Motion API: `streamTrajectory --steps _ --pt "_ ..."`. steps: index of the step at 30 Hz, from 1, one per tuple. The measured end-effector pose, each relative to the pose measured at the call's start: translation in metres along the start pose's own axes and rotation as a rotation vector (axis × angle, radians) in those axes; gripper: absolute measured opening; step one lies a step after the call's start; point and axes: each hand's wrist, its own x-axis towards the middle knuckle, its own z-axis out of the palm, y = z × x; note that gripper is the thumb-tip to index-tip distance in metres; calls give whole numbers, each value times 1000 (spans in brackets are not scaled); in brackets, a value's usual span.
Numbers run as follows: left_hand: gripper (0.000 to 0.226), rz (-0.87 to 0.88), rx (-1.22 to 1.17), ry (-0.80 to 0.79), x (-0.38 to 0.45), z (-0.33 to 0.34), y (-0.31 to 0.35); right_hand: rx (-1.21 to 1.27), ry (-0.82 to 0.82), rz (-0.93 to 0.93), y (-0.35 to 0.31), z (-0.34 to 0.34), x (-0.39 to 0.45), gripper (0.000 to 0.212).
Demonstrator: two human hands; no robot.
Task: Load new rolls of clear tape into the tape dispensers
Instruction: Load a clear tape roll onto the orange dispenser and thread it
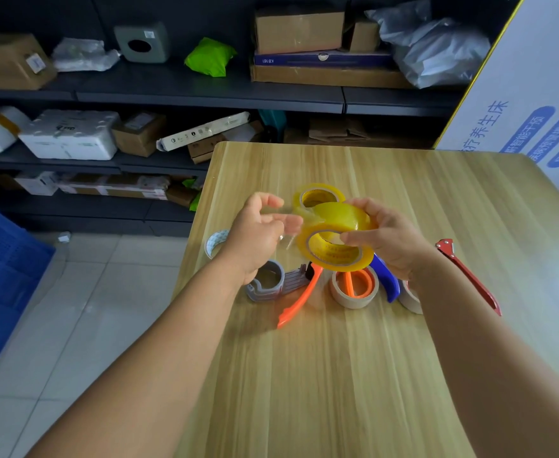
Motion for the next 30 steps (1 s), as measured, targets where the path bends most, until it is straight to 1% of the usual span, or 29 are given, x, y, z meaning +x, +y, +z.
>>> streamTrajectory --steps 3,6,8,13,14,16,18,20,23,25,28,30 --pt "44 44 82 -31 -1 1 1 0 -2 -9 0 1 2 54" --pt "40 104 96 -61 -1 1 4 -36 23 -24 -1 3 3 57" --pt "36 134 72 -67 -1 1 6 -64 37 -34 0 3 3 57" --pt "34 91 -69 -82 -2 1 7 -119 55 -59 -1 7 3 57" --pt "31 88 -70 -85 -2 1 6 -127 50 -57 -2 8 2 57" --pt "18 104 -27 -75 1 0 1 -127 35 -55 -3 10 1 57" --pt "11 135 53 -47 4 0 -4 -68 19 -41 -4 13 0 53" --pt "18 156 88 -42 5 -1 -5 -7 15 -38 -5 15 0 49" --pt "36 173 82 -73 4 -4 -4 -65 46 -54 -3 18 4 47" --pt "38 147 117 -66 6 -8 -5 -82 46 -62 -2 17 6 48" --pt "22 72 210 -60 10 -9 -7 -104 8 -73 -3 17 5 51" --pt "16 39 237 -62 12 -8 -8 -111 -28 -90 -3 19 5 52"
